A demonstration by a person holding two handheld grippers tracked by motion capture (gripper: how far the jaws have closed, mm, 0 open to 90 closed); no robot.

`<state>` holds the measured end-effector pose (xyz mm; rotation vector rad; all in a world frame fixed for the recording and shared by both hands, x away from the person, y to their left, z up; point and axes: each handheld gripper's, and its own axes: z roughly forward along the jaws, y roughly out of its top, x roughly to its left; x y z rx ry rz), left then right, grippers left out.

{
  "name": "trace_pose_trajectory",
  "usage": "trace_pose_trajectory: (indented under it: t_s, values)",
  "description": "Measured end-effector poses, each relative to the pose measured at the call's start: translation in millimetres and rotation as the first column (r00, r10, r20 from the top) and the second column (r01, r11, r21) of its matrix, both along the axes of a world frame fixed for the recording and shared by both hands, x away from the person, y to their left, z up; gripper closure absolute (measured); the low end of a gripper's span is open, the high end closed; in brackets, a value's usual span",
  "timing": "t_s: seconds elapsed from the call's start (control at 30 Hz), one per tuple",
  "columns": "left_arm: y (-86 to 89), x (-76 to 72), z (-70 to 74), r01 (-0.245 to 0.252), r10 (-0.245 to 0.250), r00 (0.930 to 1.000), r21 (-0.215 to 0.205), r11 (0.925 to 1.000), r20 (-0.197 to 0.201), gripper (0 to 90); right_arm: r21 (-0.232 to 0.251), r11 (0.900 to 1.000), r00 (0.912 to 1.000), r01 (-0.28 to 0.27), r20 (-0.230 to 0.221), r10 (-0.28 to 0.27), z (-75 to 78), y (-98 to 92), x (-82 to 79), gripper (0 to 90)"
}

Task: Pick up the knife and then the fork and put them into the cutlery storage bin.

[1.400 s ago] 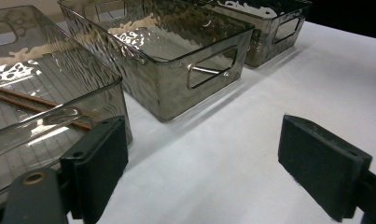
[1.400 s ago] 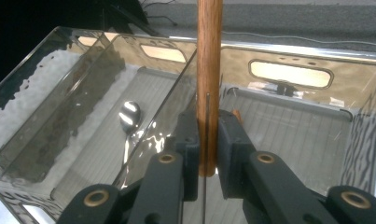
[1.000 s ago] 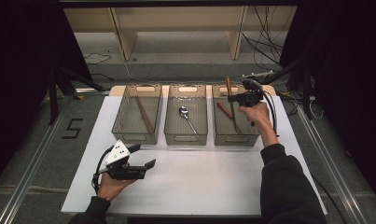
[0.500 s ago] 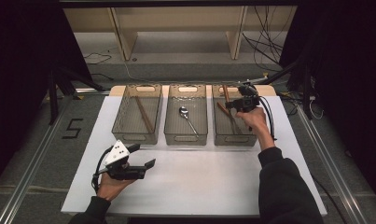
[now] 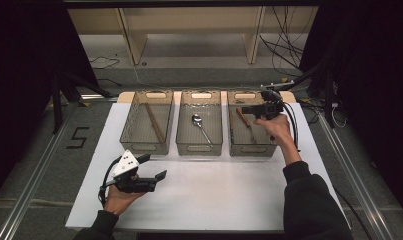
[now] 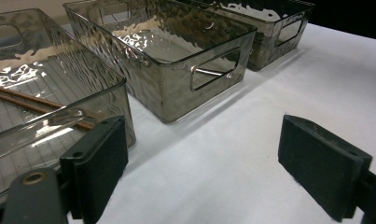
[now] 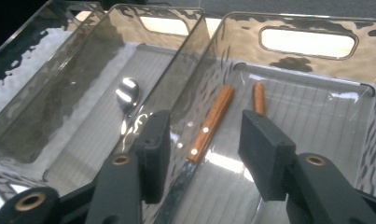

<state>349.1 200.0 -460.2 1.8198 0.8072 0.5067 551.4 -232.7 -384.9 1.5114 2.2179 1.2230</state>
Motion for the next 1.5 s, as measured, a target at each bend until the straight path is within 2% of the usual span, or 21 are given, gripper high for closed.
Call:
trace_pose_trajectory:
  t_s: [0.23,0.33,0.47,0.7,0.87,1.2,1.5]
  values:
    - [0.7,0.3,-0.1,-0.002,0.002,1.0000,0.002,1.0000,-0.005,15.7,0.016,1.000,0.9996,-0.011,0.026,0.011,1.7,-0.9,-11.0,42.3]
    - [0.9,0.4,-0.1,-0.001,0.001,1.0000,0.002,1.0000,-0.007,15.7,0.011,1.000,0.9983,-0.028,0.052,0.027,3.3,0.4,-19.3,38.3]
    - [1.6,0.9,-0.2,0.000,0.000,0.9999,-0.005,1.0000,-0.012,15.7,0.030,0.998,0.9947,-0.052,0.090,0.049,6.5,1.3,-34.4,35.7]
    - [1.6,1.1,-0.5,-0.001,0.001,0.9998,-0.005,1.0000,-0.017,15.7,0.051,0.994,0.9831,-0.101,0.159,0.091,9.9,4.6,-66.0,31.7]
    - [1.6,1.1,-0.7,0.000,0.000,0.9998,-0.006,1.0000,-0.022,15.7,0.044,0.989,0.9712,-0.138,0.202,0.127,10.3,7.0,-89.1,29.1]
    - [1.3,1.6,-0.8,0.003,-0.004,0.9995,-0.014,0.9999,-0.030,15.7,0.048,0.984,0.9578,-0.173,0.241,0.157,5.5,8.3,-116.9,27.8]
    - [1.2,1.8,-1.1,0.009,-0.010,0.9991,-0.020,0.9998,-0.042,15.7,0.054,0.978,0.9454,-0.203,0.271,0.181,-9.0,12.4,-140.5,26.9]
